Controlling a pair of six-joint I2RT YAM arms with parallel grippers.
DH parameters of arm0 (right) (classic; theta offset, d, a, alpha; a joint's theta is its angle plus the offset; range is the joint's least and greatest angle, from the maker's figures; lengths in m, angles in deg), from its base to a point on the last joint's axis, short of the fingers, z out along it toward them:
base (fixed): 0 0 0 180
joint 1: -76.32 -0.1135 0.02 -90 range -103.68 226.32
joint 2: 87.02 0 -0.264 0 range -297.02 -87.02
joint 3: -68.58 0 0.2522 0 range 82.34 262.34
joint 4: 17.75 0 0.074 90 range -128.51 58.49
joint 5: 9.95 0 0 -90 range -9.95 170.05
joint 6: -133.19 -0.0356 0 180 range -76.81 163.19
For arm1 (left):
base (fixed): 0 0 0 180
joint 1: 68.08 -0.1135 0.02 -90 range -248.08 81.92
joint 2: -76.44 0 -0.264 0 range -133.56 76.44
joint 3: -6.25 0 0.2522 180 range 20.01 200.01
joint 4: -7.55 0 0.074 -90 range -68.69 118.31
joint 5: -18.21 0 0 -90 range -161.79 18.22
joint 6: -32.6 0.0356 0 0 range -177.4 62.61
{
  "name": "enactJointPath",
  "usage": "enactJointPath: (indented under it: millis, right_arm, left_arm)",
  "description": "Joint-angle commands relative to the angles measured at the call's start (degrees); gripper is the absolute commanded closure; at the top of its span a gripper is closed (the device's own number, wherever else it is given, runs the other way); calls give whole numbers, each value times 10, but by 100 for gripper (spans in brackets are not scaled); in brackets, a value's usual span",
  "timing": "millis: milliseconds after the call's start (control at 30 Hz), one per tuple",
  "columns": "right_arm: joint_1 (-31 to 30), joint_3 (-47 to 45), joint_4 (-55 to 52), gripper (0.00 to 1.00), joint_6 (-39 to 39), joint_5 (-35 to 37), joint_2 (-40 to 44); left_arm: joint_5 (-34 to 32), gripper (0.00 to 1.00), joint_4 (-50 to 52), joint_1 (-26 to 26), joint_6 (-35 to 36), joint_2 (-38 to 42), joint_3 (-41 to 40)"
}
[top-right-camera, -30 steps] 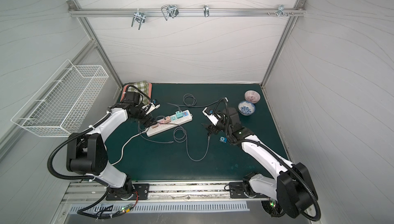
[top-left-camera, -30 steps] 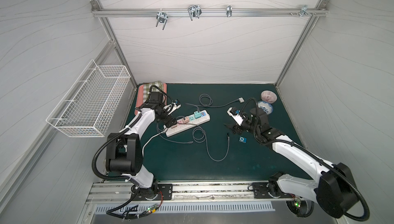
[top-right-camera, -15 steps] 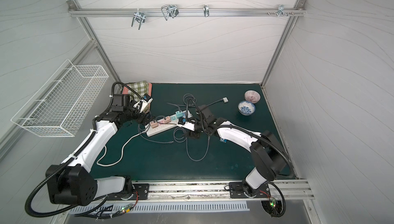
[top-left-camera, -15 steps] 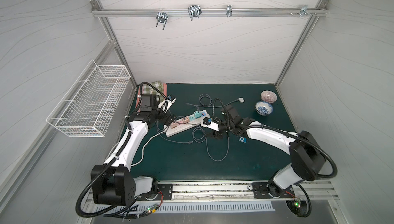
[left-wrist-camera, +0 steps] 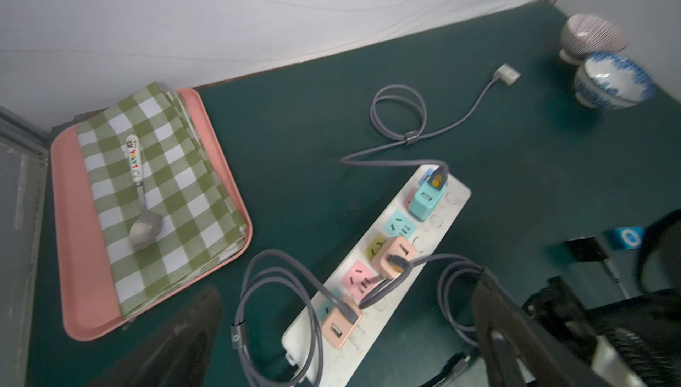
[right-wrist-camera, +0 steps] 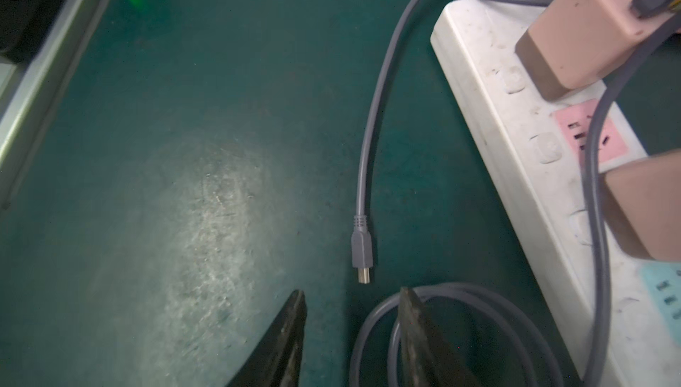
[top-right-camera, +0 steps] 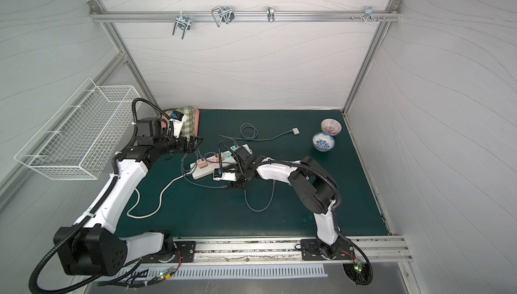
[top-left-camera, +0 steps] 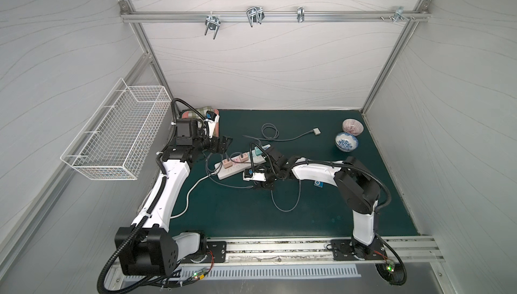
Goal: Charge mp3
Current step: Pick up the charging cable from the center of the board.
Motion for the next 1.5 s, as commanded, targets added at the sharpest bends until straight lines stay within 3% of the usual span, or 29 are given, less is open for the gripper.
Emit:
enactJointPath:
  millis: [0,133,467,800,933,1133,1300,1400,1467]
  right_arm:
    - [-9,29,-23,58,-2,12,-33]
    - [-14,50,-36,62,-19,14,-63]
    - [-31,64,-55,64,-24,14,-94]
    - [-31,57,-70,88,-19,23,-74]
    - [-24,57,-87,96,-26,-18,-36]
    - [43,57,-140,98,-29,-184,39]
    - [86,79,-214,100,-29,-254,53]
    - [106,78,-240,100,-29,-275,64]
    - [115,79,-253,100,-27,-291,71]
  left_arm:
    - [43,1,-26,-3,-54,9,45]
    - [33,1,40,-3,-37,-5,89]
    - [9,1,23,-3,-35,23,72]
    - [28,11,18,-3,-21,22,71]
    - [60,17,2,-4,1,28,59]
    - [119,20,-43,-4,65,59,5]
    - [194,29,-54,5,140,85,-57]
    - [167,40,-24,53,198,99,-91]
    - [137,42,-14,107,242,114,-123]
